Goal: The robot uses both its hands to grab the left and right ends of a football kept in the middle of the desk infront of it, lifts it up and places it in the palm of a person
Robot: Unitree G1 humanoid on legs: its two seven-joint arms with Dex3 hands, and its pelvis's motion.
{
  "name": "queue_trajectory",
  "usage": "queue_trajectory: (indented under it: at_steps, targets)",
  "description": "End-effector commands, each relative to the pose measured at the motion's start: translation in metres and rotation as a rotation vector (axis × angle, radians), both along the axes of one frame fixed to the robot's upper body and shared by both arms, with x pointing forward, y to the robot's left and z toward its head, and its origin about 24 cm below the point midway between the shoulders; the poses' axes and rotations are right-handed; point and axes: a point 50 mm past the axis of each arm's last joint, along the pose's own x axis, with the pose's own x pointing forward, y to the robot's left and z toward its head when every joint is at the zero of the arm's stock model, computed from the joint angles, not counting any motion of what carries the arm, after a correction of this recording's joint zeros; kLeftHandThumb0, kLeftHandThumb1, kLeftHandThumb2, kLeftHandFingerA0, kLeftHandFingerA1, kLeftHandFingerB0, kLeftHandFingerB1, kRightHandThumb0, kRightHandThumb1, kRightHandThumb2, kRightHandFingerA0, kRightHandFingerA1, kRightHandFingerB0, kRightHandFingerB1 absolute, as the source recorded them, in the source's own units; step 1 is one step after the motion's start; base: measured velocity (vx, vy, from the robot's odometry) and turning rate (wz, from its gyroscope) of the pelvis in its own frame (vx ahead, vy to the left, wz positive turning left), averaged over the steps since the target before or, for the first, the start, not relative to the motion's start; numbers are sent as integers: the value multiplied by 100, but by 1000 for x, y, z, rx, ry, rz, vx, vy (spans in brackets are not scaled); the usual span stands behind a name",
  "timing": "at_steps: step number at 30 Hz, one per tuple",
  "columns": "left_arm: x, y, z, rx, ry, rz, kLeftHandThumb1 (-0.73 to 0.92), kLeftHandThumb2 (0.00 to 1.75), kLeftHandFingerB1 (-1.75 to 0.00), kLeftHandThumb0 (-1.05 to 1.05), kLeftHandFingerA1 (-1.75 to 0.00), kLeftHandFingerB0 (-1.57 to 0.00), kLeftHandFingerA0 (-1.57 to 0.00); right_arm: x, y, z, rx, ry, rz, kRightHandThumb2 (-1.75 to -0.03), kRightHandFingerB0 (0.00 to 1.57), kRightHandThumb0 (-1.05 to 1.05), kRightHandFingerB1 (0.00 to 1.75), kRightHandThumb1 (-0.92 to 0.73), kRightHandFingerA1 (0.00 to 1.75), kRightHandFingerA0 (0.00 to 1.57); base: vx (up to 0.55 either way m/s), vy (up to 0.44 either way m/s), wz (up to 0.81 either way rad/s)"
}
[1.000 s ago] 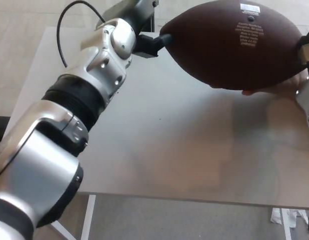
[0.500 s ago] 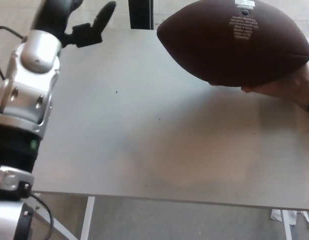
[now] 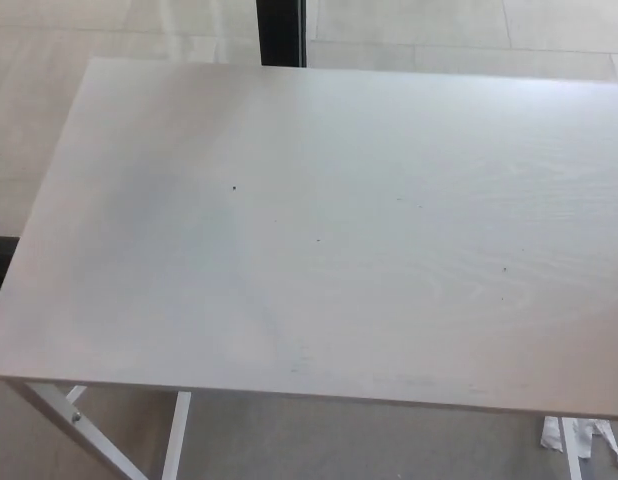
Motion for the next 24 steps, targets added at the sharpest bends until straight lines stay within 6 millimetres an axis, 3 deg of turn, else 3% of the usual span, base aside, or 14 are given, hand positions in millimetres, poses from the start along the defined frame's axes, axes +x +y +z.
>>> queue_trajectory:
  at_steps: [1, 3, 7, 8, 9, 11, 13, 15, 18, 19, 20, 21, 23, 24]
  targets:
    - [-221, 108, 59, 39, -278, 429, 67, 95, -18, -91, -56, 0, -12, -207, -15, 32, -185, -18, -239, -99, 4, -71, 24, -70, 120, 94, 0, 0, 0]
    - [-253, 125, 42, 12, -276, 586, 78, 63, -15, -77, -55, 0, -17, -234, -17, 11, -148, -59, -347, -96, 4, -72, 31, -63, 54, 21, 0, 0, 0]
    - [-291, 138, 17, -63, -227, 823, 79, 64, -6, -84, -60, 0, -12, -250, -27, -15, -62, -43, -449, -98, 4, -85, 15, -64, 16, 11, 0, 0, 0]
    - [-291, 139, 18, -61, -227, 826, 79, 64, -6, -84, -60, 0, -12, -250, -27, -16, -55, -41, -452, -98, 4, -85, 15, -64, 16, 11, 0, 0, 0]
    - [-301, 133, 13, -71, -199, 886, 69, 102, -20, -97, -51, 0, -7, -250, -31, -26, 14, -39, -520, -63, 0, -73, 21, -75, 100, 52, 0, 0, 0]
    - [-297, 121, 9, -78, -191, 891, 83, 68, 0, -77, -64, 0, 0, -247, -42, -39, 114, 22, -579, -95, 0, -80, 17, -62, 65, 31, 0, 0, 0]
    - [-284, 124, -2, -109, -178, 881, 64, 95, -20, -97, -35, 0, 0, -236, -48, -47, 202, -3, -637, -63, 0, -59, 20, -75, 69, 33, 0, 0, 0]
    - [-259, 137, -25, -215, -86, 868, 58, 94, -17, -80, -50, 0, -2, -213, -53, -44, 271, -16, -638, -66, 0, -51, 18, -76, 164, 99, 0, 0, 0]
    - [-237, 136, -32, -235, -22, 816, 74, 62, -28, -73, -59, 0, -8, -191, -58, -40, 300, 7, -637, -65, 0, -56, 4, -81, 135, 71, 0, 0, 0]
    - [-212, 122, -33, -243, 63, 691, 76, 62, -34, -68, -55, -4, -20, -169, -67, -42, 367, -69, -636, -84, 0, -52, 0, -73, 87, 15, 0, 0, 0]
    - [-206, 117, -35, -218, 124, 622, 60, 94, -38, -70, -58, -5, -22, -160, -70, -46, 393, -47, -655, -62, 0, -55, 0, -85, 100, 1, 0, 0, 0]
    - [-203, 111, -42, -217, 157, 600, 73, 62, -33, -68, -49, -15, -40, -157, -73, -49, 429, -68, -683, -57, 0, -55, 12, -84, 153, 15, 0, 0, 0]
    - [-199, 99, -65, -209, 279, 512, 72, 62, -36, -66, -49, -20, -54, -161, -76, -68, 452, -76, -725, -62, 13, -50, 36, -67, 138, 51, 0, 0, 0]
    - [-203, 87, -82, -204, 415, 429, 67, 60, -37, -64, -53, -20, -55, -170, -74, -85, 418, -27, -669, -104, 0, -32, 50, -54, 110, 84, 0, 0, 0]
